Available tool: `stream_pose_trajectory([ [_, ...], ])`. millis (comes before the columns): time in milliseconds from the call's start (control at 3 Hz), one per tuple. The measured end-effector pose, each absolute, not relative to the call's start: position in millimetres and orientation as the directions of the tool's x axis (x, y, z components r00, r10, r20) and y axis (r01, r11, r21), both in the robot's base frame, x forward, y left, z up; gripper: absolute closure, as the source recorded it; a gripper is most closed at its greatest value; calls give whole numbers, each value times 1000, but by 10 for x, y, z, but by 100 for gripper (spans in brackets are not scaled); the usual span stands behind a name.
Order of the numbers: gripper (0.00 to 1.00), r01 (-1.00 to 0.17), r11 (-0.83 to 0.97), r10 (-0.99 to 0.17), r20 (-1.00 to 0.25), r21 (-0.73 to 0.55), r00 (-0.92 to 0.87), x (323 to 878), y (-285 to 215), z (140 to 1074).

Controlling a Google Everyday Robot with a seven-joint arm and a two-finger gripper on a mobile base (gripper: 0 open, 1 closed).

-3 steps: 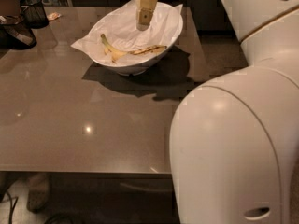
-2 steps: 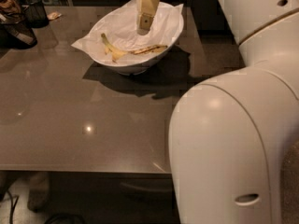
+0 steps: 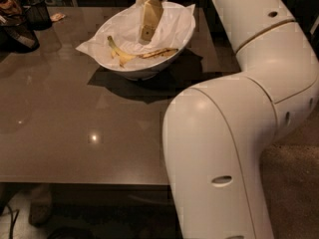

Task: Pick banana from white bowl

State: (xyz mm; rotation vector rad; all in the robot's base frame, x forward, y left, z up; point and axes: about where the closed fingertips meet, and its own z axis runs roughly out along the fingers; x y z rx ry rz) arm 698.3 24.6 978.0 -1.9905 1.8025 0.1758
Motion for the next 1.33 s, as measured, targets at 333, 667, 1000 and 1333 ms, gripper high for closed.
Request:
stream_pose_trajectory([
  [333,26,-974,-46,-909,-394,-223,133,7096,341,9654],
  [667,26,-979,-44,-907,-403,-201,124,7176,405,9509],
  [1000,33,-988,-29,-906,-413,-153,90,7222,372,9284],
  [1333,36,-996,-6,-903,-428,-93,45,7229,268,9059],
])
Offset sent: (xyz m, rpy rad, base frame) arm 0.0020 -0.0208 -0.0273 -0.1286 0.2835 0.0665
